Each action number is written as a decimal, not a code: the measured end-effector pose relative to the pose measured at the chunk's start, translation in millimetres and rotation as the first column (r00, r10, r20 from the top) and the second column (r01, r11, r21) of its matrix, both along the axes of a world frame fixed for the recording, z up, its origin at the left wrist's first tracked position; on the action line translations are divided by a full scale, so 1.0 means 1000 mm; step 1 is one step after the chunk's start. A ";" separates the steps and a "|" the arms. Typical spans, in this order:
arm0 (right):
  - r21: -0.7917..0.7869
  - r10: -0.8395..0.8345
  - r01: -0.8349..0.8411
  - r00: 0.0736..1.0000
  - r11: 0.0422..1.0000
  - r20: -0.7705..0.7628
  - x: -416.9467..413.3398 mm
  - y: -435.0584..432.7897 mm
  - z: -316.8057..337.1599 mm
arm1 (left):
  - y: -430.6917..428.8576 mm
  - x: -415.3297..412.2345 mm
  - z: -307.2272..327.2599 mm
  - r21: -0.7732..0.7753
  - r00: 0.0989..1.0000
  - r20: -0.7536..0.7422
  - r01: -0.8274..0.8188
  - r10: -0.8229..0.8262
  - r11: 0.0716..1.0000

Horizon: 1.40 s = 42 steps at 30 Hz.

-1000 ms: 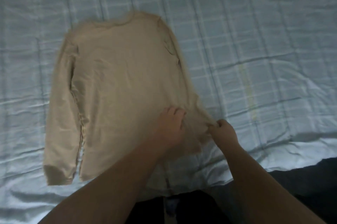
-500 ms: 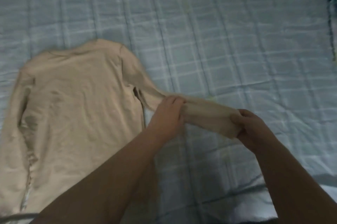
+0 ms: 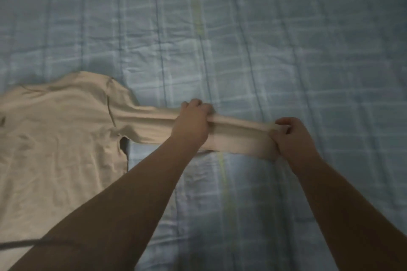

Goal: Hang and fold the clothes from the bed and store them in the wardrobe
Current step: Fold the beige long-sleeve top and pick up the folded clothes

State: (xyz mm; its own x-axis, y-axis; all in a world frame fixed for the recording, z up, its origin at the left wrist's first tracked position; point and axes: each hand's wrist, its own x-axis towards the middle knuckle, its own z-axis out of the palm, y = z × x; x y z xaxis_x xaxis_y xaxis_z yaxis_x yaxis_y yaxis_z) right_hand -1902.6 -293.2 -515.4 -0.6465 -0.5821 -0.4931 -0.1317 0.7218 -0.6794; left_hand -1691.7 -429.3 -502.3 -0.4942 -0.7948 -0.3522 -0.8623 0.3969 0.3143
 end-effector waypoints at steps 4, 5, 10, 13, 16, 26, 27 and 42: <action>0.136 -0.101 0.109 0.993 0.985 -0.062 0.008 -0.002 -0.012 | -0.009 0.005 -0.004 0.062 0.996 0.081 -0.031 0.026 0.998; 0.175 -0.090 0.104 0.992 0.979 -0.087 0.008 -0.002 -0.014 | -0.009 0.006 -0.005 0.075 0.996 0.073 -0.051 0.045 0.996; 0.273 0.024 0.006 0.994 0.962 -0.105 0.015 -0.005 -0.008 | -0.015 -0.001 -0.008 0.188 0.974 0.039 -0.225 0.222 0.956; 0.145 0.009 0.012 0.989 0.989 -0.148 0.022 -0.007 -0.001 | -0.023 -0.004 -0.009 0.212 0.960 0.028 -0.280 0.280 0.936; -0.026 -0.129 0.126 0.980 0.992 -0.149 0.028 0.001 0.006 | -0.023 -0.008 -0.009 0.169 0.951 -0.083 -0.282 0.299 0.944; 0.032 -0.034 0.041 0.978 0.999 -0.205 0.035 0.033 -0.018 | 0.043 -0.021 -0.041 -0.239 0.996 -0.040 -0.089 0.082 0.967; 0.033 -0.057 0.065 0.979 0.997 -0.198 0.036 0.032 -0.019 | 0.049 -0.018 -0.043 -0.250 0.995 -0.047 -0.102 0.093 0.963; -0.027 -0.211 0.210 0.971 0.977 -0.115 0.047 0.051 -0.014 | 0.111 0.001 -0.053 -0.106 0.987 0.130 0.109 -0.094 0.988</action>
